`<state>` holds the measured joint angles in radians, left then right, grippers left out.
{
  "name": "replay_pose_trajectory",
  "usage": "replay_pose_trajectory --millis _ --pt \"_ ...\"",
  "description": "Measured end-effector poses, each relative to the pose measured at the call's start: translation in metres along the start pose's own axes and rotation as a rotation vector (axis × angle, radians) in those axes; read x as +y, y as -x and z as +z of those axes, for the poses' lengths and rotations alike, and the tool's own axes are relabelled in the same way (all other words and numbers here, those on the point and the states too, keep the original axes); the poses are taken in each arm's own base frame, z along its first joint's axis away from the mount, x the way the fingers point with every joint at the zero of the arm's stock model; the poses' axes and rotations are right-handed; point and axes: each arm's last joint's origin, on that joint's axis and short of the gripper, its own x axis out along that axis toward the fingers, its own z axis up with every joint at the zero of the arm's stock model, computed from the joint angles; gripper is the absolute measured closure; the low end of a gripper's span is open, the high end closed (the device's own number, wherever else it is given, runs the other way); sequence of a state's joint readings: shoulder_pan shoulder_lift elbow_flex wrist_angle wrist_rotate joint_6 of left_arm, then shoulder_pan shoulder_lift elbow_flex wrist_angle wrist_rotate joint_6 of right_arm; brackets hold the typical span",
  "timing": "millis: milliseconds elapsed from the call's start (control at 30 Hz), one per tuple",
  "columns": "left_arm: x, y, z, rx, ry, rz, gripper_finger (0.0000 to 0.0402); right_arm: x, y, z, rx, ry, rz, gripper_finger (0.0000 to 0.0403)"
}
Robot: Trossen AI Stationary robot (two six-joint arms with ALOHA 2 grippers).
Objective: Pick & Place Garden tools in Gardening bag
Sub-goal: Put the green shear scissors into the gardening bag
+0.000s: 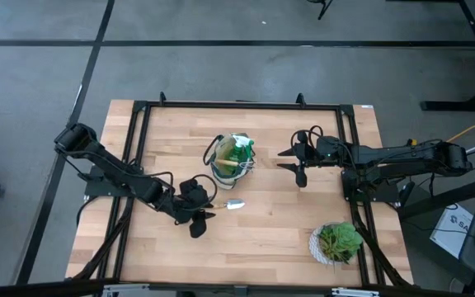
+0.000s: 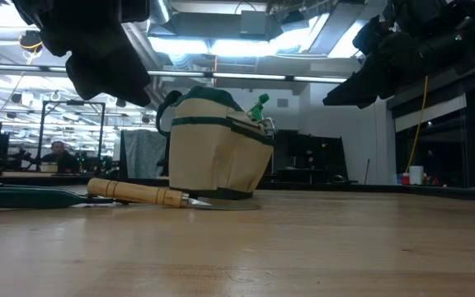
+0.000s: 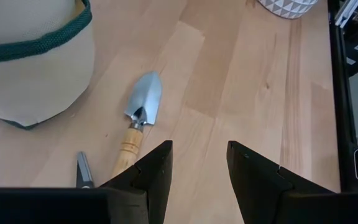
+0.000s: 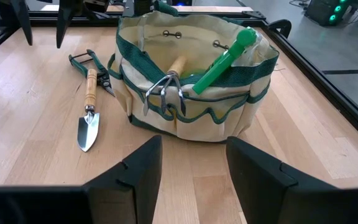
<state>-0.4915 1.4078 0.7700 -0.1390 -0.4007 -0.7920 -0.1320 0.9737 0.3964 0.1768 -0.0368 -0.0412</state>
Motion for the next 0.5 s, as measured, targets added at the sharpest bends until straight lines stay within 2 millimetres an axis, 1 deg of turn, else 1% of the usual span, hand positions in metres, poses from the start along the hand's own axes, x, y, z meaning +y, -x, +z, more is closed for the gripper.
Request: replay_pose_trajectory --millis 500 --pt "-0.0001 0.0001 -0.0001 0.004 0.037 -0.005 0.0254 -0.0001 0.0000 0.0000 0.000 0.000 -0.004 0.0221"
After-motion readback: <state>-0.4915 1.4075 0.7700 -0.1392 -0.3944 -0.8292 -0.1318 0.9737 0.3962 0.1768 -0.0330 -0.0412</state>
